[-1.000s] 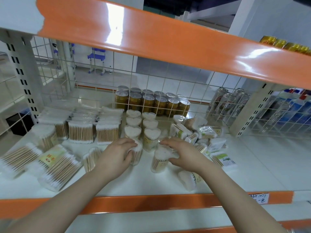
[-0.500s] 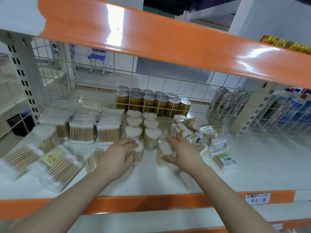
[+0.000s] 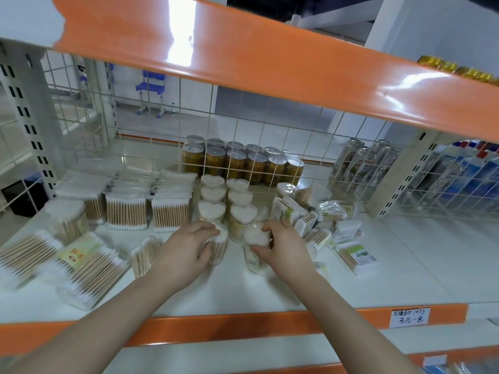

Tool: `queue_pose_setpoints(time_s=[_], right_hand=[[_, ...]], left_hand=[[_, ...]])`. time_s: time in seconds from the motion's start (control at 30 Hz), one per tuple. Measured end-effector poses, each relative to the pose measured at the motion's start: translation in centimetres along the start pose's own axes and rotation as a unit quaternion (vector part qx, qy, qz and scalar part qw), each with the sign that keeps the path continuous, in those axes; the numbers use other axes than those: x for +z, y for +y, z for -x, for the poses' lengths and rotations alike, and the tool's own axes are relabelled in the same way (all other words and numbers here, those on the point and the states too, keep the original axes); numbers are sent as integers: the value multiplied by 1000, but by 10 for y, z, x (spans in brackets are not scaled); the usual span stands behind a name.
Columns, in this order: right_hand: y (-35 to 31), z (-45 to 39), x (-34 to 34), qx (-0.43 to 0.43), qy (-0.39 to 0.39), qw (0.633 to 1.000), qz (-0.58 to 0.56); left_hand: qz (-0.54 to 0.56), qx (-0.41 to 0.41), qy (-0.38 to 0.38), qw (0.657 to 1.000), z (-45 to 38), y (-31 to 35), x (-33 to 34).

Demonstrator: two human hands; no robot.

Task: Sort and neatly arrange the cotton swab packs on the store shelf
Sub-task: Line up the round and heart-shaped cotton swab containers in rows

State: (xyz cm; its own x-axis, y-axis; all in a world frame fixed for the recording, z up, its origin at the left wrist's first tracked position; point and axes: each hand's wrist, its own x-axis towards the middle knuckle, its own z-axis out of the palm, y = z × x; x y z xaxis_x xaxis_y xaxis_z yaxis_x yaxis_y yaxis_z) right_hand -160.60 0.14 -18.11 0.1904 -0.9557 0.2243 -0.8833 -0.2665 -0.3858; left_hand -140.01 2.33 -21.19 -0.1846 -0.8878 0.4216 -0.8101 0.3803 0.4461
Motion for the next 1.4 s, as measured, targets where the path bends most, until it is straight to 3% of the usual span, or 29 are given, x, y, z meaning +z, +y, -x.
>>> queue_pose_setpoints(time_s=[0.17, 0.5, 0.7, 0.93, 1.4], right_hand=[[1, 4, 4, -6, -3, 1000, -25], [13, 11, 0, -67, -33, 996, 46], [5, 5, 15, -52, 5, 998, 25], [2, -6, 29, -122, 90, 983, 99], [24, -6, 9, -110, 69, 990, 55]], left_hand=[[14, -6, 11, 1000, -1, -1, 1], [-15, 33, 28, 999, -4, 1, -1], [-18, 44, 24, 999, -5, -1, 0], [-7, 45, 36, 998, -6, -2, 1], [18, 40, 48, 998, -17, -1, -1]])
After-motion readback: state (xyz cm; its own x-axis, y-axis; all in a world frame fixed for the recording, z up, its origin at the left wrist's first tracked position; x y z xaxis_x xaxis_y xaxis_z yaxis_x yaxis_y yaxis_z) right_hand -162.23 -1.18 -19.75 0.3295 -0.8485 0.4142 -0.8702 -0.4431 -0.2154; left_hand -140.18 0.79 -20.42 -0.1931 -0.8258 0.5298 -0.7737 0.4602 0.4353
